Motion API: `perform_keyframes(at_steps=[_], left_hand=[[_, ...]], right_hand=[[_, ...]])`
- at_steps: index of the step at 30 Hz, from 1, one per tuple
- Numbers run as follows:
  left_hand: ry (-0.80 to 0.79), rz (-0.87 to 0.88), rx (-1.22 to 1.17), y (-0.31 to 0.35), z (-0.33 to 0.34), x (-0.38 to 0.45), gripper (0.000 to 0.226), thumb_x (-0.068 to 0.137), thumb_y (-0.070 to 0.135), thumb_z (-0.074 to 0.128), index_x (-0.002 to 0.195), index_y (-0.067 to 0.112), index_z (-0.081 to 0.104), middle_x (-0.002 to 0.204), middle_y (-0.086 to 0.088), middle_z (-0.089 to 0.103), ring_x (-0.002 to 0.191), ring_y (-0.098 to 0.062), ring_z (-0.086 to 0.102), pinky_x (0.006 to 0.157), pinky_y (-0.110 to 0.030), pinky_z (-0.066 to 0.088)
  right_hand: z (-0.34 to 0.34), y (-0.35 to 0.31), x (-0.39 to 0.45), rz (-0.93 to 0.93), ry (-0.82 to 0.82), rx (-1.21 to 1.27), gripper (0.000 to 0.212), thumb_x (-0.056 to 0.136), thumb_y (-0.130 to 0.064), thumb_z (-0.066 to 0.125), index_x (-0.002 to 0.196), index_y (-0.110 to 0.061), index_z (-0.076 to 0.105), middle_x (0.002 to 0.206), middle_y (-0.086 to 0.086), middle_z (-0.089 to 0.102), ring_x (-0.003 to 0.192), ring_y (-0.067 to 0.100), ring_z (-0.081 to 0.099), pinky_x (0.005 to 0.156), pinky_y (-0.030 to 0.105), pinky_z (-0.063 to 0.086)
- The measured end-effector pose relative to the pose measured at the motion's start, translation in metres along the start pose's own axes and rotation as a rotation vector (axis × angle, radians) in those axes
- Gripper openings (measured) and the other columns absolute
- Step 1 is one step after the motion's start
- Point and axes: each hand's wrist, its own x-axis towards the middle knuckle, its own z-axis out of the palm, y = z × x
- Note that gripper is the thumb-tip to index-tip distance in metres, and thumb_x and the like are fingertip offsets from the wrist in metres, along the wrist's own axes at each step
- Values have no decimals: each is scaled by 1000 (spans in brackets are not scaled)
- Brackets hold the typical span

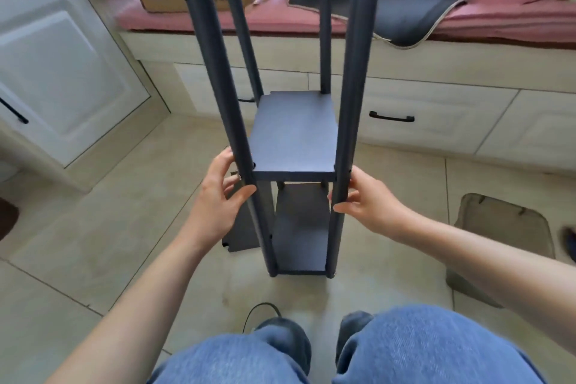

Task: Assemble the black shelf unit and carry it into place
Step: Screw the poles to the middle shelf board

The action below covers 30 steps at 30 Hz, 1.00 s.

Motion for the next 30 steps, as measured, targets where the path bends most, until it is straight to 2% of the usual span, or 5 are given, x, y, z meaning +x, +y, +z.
perform_keyframes(at_steps=[7,12,15,22,30], left_hand=[[71,-44,58,-12,4,0,53,93,-8,62,124,33,52,137,-2,57,110,-22,67,102,-30,50],[376,-169,65,-14,21,-10,42,91,6,70,124,27,53,119,9,60,84,5,67,73,-4,46],[529,-464,-147,-13,37,-22,35,90,12,71,113,20,47,106,-1,60,82,-5,68,75,-18,52],[-99,-667,-774,10,60,-12,29,92,26,70,116,9,69,111,-8,76,111,-19,70,99,-37,51],[-34,-625,-946,16,84,-11,20,99,21,61,114,10,70,115,-11,75,109,-24,71,102,-39,51]], right_hand=[[24,7,-4,66,42,99,37,83,-3,74,113,-15,56,102,1,69,93,19,69,83,33,57],[29,5,-3,85,56,109,34,82,-6,76,109,-9,55,101,6,68,91,22,68,81,33,57],[31,6,-3,88,43,126,34,82,-7,75,110,-10,56,101,5,68,91,22,68,79,30,56],[39,19,-10,71,38,79,13,85,-8,74,95,-14,67,95,0,72,92,14,70,82,25,54],[43,25,-14,57,57,114,16,85,-6,73,89,-19,66,91,0,72,91,13,70,80,20,52]])
